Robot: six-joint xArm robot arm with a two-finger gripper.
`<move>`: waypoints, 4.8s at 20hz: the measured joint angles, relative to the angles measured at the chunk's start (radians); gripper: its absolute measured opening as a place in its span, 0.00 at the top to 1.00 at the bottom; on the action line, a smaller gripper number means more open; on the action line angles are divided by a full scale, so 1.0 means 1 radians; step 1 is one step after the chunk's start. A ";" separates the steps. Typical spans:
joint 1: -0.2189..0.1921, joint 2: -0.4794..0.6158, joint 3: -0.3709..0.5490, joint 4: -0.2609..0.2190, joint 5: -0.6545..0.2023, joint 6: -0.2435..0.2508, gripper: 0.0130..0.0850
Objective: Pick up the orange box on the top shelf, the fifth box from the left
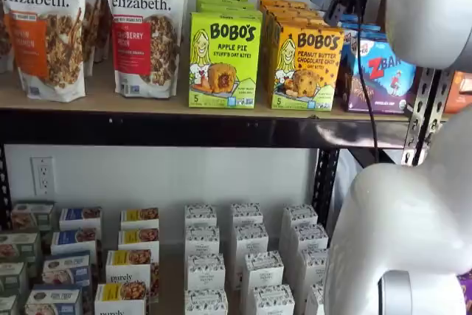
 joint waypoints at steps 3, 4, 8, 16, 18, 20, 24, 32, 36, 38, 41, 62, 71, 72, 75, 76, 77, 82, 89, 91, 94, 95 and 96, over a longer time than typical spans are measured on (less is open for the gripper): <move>0.019 -0.002 0.014 -0.022 -0.028 0.006 0.00; 0.028 -0.007 0.026 -0.036 -0.047 0.008 0.00; 0.052 -0.016 0.053 -0.078 -0.094 0.014 0.00; 0.025 0.056 -0.048 -0.043 0.047 0.010 0.00; 0.020 0.061 -0.055 -0.037 0.056 0.007 0.00; 0.017 0.064 -0.057 -0.039 0.057 0.004 0.00; 0.021 0.057 -0.042 -0.075 0.030 -0.007 0.00; 0.013 0.034 0.018 -0.144 -0.052 -0.044 0.00; 0.008 0.033 0.038 -0.155 -0.077 -0.055 0.00; 0.012 0.032 0.048 -0.162 -0.090 -0.055 0.00; 0.024 0.030 0.061 -0.176 -0.105 -0.048 0.00; 0.091 0.031 0.095 -0.259 -0.085 0.002 0.00; 0.095 0.034 0.093 -0.253 -0.067 0.008 0.11; 0.095 0.035 0.092 -0.252 -0.066 0.009 0.17; 0.096 0.035 0.093 -0.248 -0.065 0.009 0.22; 0.096 0.035 0.093 -0.246 -0.064 0.010 0.28; 0.096 0.035 0.093 -0.244 -0.064 0.010 0.33; 0.099 0.045 0.078 -0.244 -0.043 0.015 0.39; 0.103 0.044 0.080 -0.246 -0.043 0.018 0.39; 0.103 0.043 0.082 -0.245 -0.045 0.018 0.39; 0.104 0.042 0.083 -0.244 -0.047 0.019 0.39; 0.103 0.042 0.083 -0.243 -0.047 0.019 0.39; 0.103 0.042 0.083 -0.242 -0.048 0.018 0.39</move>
